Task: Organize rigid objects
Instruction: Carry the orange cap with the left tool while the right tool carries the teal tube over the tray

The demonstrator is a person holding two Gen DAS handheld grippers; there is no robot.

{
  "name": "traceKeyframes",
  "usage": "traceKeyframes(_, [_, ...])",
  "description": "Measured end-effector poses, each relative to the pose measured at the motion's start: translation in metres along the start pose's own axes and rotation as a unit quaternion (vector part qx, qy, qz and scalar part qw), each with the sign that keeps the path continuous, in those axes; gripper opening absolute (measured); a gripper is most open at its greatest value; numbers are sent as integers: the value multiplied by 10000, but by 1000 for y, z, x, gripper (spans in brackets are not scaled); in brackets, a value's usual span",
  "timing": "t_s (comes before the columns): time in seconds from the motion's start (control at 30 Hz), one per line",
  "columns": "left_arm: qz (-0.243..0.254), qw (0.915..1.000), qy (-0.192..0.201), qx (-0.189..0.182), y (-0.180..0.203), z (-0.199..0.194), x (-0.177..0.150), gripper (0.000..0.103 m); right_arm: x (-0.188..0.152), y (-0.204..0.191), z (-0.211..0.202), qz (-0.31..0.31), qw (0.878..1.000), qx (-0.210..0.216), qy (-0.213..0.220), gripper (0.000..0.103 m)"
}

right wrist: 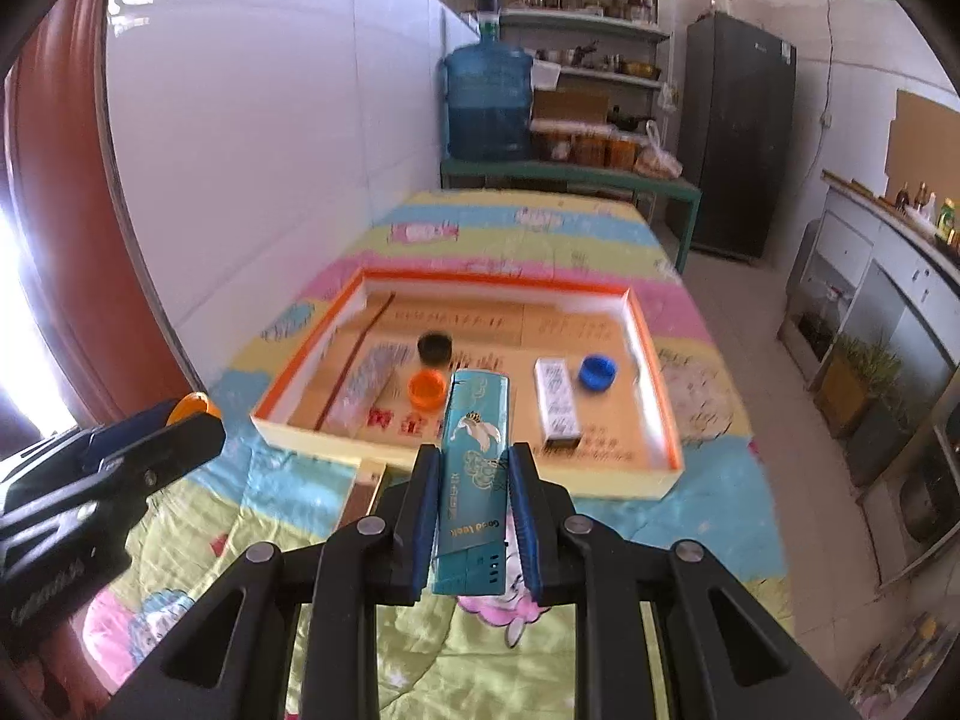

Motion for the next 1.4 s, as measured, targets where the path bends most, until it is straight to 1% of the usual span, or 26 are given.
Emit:
traceKeyframes(0.17, [136,9998,145,6,2,-2,31,31,29,7,-16,-106,9997,58,211,23])
traceKeyframes(0.3, [170,9997,183,3,0,5,55,31,48,13,-17,-132,9994,117,286,23])
traceKeyframes(0.53, [196,9993,318,28,-1,23,100,31,87,21,-9,-166,9988,257,378,23])
traceKeyframes(0.7, [190,9991,371,86,-3,42,122,31,119,20,6,-193,9979,374,496,23])
traceKeyframes(0.83, [168,9990,354,221,-12,65,128,31,130,16,24,-129,9973,488,526,23])
traceKeyframes(0.93, [183,9986,356,340,-18,83,129,31,132,16,42,-58,9975,513,492,23])
traceKeyframes(1.13, [399,9973,279,552,-23,116,115,31,114,17,85,160,9980,599,156,23])
traceKeyframes(1.27, [514,9960,227,699,-26,135,105,31,101,20,105,178,9981,587,-27,23])
traceKeyframes(1.4, [511,9955,147,785,-26,149,96,31,94,23,122,172,9979,607,-131,23])
Point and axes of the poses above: each gripper's, at about its wrist camera, not at the fingertips, and z roughly the way its jaws point, y to its right, x to its top, the point moved 4 cm from there along z, roughly the way its jaws point, and after that the axes turned 14 degrees about y, right-handed, at the moved point
